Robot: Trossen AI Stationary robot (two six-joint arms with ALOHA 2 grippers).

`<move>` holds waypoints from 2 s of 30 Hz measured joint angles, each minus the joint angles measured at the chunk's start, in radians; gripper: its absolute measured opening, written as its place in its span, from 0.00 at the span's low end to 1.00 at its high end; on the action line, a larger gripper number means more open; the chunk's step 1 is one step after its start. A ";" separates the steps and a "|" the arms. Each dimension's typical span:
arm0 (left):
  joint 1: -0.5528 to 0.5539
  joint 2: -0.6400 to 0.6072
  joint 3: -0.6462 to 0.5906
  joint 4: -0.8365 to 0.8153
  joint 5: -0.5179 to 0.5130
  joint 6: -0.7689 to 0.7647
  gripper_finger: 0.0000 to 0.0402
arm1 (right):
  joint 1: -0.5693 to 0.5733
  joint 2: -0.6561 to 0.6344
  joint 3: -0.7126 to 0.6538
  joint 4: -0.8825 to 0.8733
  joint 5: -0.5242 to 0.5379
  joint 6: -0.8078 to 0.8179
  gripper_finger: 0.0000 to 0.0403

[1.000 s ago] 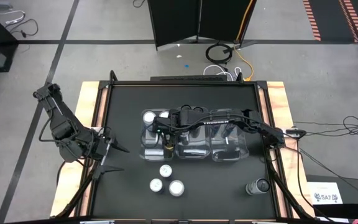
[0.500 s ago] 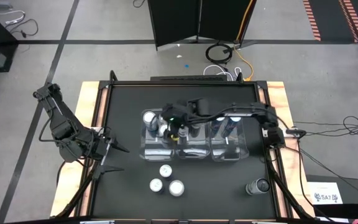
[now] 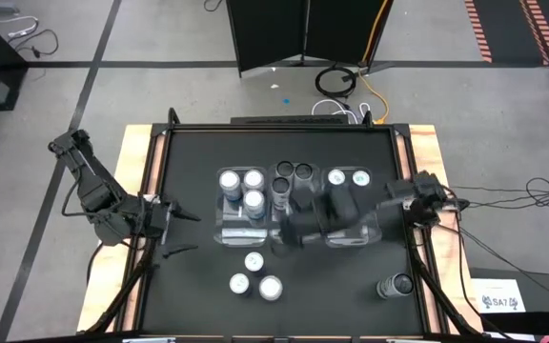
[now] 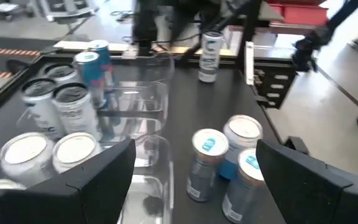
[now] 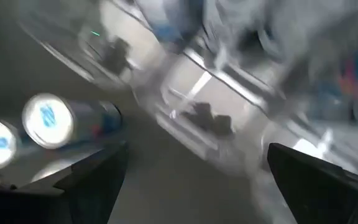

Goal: Sort soda cans
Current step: Put the blue-white soda can into the left transparent bin

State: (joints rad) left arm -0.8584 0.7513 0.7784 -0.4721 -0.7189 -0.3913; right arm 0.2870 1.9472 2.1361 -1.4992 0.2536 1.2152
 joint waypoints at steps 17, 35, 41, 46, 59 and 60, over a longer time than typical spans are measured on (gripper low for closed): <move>0.228 0.134 0.082 0.024 0.151 -0.153 0.85 | 0.493 0.061 -0.098 -0.070 0.095 0.842 0.94; 0.404 0.684 0.597 0.010 0.136 -0.163 0.85 | 0.625 0.060 -0.214 -0.072 0.050 0.698 0.94; 0.428 0.788 0.712 0.009 0.192 -0.150 0.85 | 0.655 0.042 -0.218 -0.070 0.156 0.654 0.94; 0.416 0.832 0.729 0.006 0.195 -0.151 0.85 | 0.688 -0.014 -0.326 -0.071 0.168 0.722 0.94; 0.401 0.905 0.729 0.009 0.408 -0.020 0.85 | 0.694 -0.106 -0.464 -0.045 0.168 0.728 0.94; 0.402 0.909 0.729 0.010 0.438 -0.020 0.85 | 0.693 -0.106 -0.464 -0.046 0.168 0.715 0.94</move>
State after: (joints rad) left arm -0.4566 1.6602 1.5070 -0.4626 -0.2809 -0.4118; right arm 0.9799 1.8408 1.6718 -1.5450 0.4221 1.9301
